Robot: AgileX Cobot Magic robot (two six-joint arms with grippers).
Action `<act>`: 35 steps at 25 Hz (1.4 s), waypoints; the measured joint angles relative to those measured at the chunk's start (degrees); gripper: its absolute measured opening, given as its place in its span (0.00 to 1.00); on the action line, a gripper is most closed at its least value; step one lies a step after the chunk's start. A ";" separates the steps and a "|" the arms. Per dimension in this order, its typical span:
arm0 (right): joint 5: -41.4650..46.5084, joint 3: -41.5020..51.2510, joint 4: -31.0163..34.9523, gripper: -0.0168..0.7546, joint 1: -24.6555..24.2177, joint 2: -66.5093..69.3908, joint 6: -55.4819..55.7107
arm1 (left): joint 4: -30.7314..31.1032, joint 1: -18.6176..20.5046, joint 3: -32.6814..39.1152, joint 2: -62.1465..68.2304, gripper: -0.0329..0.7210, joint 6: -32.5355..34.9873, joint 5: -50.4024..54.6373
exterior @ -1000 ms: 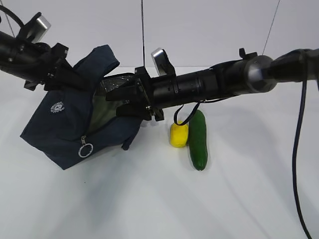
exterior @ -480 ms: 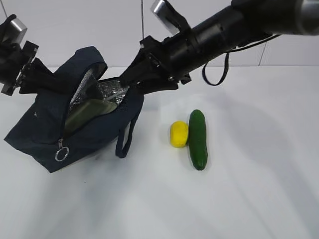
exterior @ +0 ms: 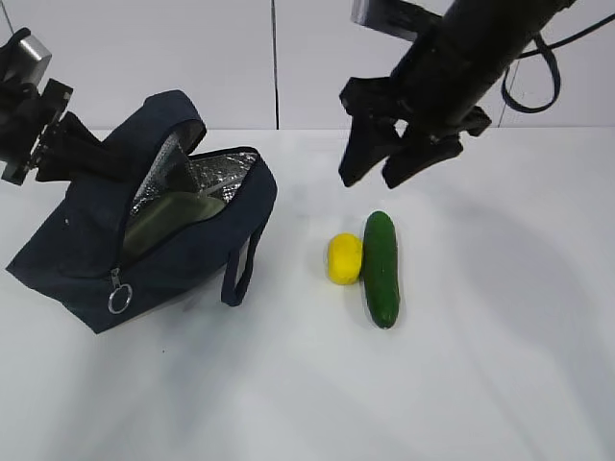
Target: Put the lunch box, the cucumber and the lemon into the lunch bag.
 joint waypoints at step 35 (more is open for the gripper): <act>-7.32 0.00 -19.45 0.61 0.85 11.48 27.34 | 0.03 0.00 -0.04 0.00 0.04 0.00 0.25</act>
